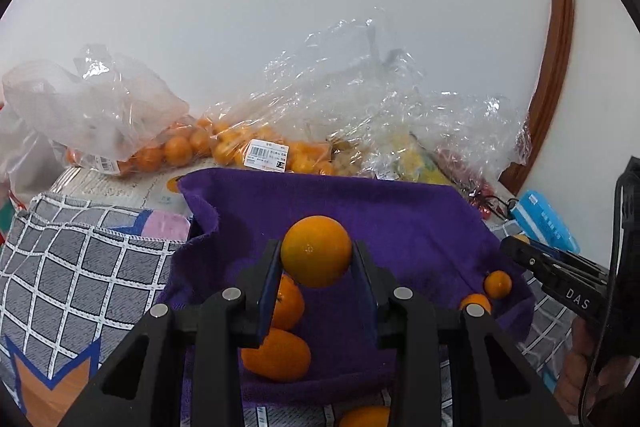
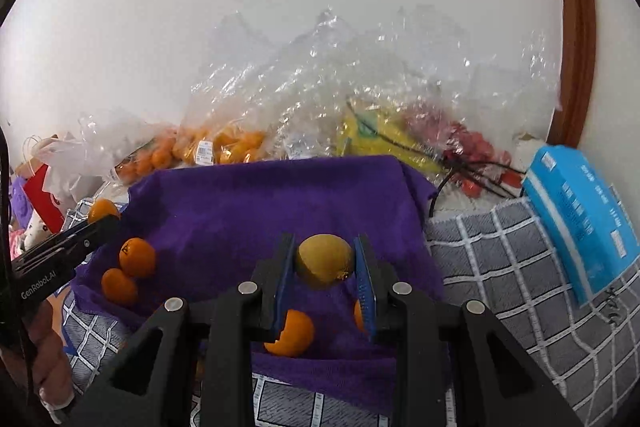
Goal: Organize fruits
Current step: 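Carry the held lemon and orange over the purple towel with both tools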
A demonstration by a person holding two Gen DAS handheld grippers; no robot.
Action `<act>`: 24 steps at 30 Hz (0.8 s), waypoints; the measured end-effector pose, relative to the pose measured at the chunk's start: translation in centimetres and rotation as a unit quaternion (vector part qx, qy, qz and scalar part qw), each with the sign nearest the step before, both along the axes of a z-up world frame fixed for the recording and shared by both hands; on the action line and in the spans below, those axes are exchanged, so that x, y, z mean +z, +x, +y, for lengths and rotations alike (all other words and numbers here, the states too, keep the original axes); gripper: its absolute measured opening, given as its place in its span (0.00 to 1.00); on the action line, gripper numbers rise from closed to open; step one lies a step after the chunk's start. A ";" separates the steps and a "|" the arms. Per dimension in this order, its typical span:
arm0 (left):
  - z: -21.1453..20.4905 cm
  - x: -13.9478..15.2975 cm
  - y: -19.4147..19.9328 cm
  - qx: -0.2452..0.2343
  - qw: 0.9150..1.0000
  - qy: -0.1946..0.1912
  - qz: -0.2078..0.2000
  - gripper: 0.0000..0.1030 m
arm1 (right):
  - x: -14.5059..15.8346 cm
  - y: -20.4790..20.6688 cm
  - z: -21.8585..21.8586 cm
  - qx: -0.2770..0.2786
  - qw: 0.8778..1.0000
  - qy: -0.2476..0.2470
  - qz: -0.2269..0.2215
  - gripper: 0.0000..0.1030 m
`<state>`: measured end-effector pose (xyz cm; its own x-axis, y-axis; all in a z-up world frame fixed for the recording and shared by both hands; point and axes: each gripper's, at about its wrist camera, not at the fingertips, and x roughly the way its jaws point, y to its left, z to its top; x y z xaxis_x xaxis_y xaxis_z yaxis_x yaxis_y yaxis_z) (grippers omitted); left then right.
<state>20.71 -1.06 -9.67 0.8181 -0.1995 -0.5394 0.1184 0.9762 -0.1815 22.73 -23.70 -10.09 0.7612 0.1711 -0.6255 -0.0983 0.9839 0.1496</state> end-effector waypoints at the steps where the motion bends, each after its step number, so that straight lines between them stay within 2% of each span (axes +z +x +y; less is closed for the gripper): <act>1: -0.1 -0.2 0.0 -0.001 1.000 0.004 -0.002 0.32 | -0.3 0.1 0.1 0.001 1.000 0.001 0.004 0.28; 5: -0.2 -0.7 0.2 -0.004 1.000 -0.001 0.000 0.32 | -1.5 0.3 0.5 0.009 1.000 0.000 0.015 0.28; 10: -0.7 -1.6 0.5 0.000 1.000 0.023 0.000 0.32 | -2.9 0.6 0.9 0.015 0.999 -0.003 0.031 0.28; 24: -0.4 -2.4 1.3 -0.004 1.000 0.013 0.019 0.33 | -3.8 0.9 1.0 0.015 0.999 0.003 0.043 0.28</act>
